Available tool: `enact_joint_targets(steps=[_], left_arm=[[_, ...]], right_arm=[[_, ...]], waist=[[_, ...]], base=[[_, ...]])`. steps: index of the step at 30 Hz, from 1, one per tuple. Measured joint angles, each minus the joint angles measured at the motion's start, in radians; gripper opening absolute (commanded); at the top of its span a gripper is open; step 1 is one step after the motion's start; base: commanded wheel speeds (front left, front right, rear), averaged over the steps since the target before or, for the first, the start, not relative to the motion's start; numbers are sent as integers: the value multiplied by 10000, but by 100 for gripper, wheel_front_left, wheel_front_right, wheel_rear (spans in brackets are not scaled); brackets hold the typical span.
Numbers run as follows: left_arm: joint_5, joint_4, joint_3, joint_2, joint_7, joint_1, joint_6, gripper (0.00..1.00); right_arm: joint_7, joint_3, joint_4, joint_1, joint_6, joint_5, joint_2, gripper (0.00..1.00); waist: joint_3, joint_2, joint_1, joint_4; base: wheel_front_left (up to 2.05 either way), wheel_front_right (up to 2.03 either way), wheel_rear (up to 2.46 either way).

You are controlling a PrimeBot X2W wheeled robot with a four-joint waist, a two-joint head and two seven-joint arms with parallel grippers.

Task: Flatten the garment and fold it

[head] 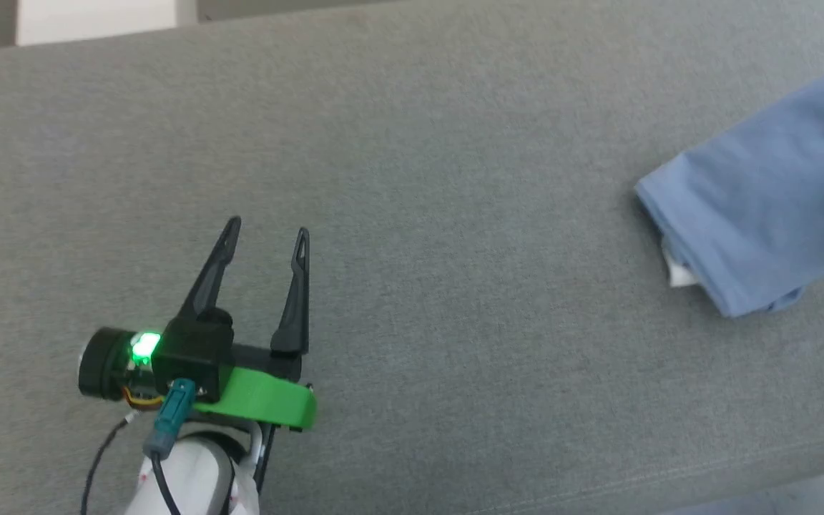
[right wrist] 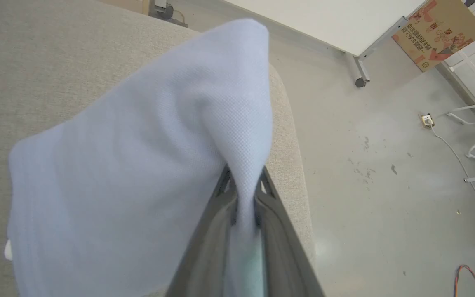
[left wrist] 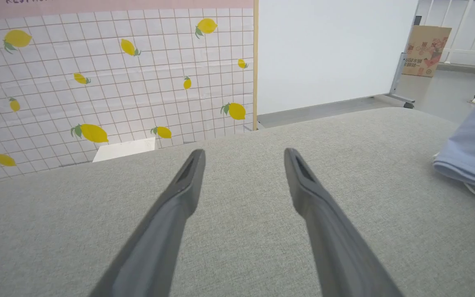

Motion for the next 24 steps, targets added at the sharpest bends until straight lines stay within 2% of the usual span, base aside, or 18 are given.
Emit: enact_joint_targets(steps=[9,16,24], left_arm=[[384,-420,-54,324,598,-619,0,100],[846,-913,-113,533,949,-1136,0,100],[1342,-1329,-151,817,1231,-1591,13,100]], right_arm=[[-1003,-403,1515,-1257,0,-560,-385,0],[-1868,-1137,2729,-1848,0,-1139,-639,0],[-2955,-1904,4040,-2458,0,-1914,-571,0]], waist=[[1015,0,1,-338],[1947,0,1,-471],[2921,0,2,-603]], base=[[0,0,0],[0,0,0],[0,0,0]])
